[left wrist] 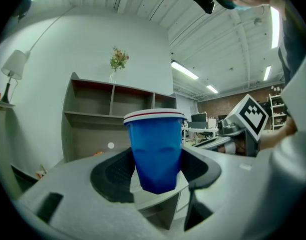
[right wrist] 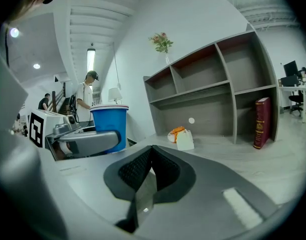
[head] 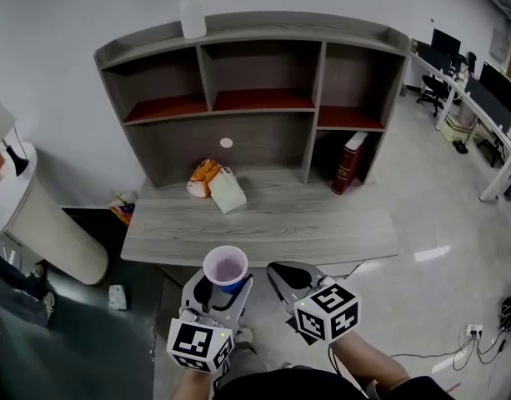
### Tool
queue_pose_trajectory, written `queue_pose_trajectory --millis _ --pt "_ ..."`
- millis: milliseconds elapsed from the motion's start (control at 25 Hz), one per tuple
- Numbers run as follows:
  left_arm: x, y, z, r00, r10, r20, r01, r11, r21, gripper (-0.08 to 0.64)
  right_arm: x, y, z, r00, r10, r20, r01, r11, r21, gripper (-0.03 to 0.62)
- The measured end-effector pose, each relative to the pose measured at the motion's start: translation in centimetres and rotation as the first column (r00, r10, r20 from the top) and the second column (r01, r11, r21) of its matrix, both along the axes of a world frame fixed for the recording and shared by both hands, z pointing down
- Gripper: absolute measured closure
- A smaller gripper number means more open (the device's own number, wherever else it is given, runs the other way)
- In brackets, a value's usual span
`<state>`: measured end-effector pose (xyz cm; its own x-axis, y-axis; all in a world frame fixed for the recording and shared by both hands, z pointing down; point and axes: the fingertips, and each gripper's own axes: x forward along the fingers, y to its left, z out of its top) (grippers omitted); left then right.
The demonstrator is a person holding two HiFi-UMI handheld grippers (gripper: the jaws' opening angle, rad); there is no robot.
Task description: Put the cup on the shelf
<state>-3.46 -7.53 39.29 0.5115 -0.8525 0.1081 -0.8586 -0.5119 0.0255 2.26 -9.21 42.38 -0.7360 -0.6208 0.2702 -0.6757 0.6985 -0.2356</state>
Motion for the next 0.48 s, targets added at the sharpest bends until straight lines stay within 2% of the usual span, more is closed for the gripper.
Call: queue_pose_trajectory --millis 480 --pt "-7.0 -10.0 -1.4 0.998 0.053 0.03 -0.053 0.999 -0.01 0.293 -7.3 -10.1 -2.7 0.999 0.033 -0.01 -0.033 0.999 0.035 0.594"
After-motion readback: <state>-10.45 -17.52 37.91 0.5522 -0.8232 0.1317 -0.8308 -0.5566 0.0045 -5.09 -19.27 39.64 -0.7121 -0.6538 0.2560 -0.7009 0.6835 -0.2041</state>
